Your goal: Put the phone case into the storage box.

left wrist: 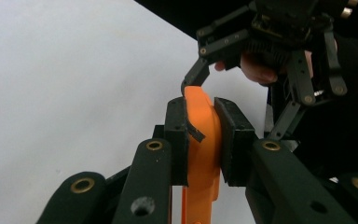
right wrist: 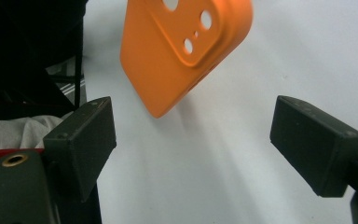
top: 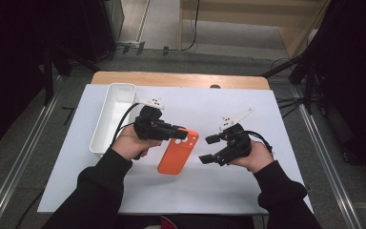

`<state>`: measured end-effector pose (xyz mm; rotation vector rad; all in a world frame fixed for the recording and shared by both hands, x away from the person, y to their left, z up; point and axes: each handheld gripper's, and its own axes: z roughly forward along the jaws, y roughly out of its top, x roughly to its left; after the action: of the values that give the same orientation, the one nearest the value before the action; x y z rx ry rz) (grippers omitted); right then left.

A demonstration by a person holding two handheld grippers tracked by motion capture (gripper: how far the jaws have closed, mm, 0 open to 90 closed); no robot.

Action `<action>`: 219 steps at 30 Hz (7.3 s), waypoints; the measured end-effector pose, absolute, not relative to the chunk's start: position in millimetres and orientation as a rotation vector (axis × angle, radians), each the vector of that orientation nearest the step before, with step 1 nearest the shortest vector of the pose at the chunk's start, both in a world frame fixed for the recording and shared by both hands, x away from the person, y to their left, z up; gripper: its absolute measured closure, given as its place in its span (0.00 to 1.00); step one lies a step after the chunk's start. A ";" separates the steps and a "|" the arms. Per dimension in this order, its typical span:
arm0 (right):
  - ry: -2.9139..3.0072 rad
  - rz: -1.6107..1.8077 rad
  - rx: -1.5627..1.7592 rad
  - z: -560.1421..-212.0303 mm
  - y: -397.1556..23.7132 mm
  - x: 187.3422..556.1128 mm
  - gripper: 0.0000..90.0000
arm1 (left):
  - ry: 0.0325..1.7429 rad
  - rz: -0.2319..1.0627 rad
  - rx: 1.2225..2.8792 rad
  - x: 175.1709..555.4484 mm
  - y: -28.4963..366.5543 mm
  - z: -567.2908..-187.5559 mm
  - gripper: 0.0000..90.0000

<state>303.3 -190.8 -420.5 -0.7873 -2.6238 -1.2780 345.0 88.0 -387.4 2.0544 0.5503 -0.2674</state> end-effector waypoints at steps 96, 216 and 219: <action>-2.511 -1.223 -0.401 -410.9 -176.9 331.4 0.83 | 0.251 -0.391 2.112 345.5 73.8 -395.7 0.81; -2.201 -1.180 -1.249 -403.8 -176.5 339.9 0.84 | 0.603 0.207 2.053 318.7 63.3 -412.7 0.01; -2.199 -1.183 -1.249 -403.0 -175.6 340.1 0.84 | 0.595 0.230 2.051 319.1 62.2 -413.1 0.01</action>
<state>340.1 -175.6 -403.0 -1.2494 -2.1994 -1.1829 319.1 62.2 -413.1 2.0514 0.5954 0.2305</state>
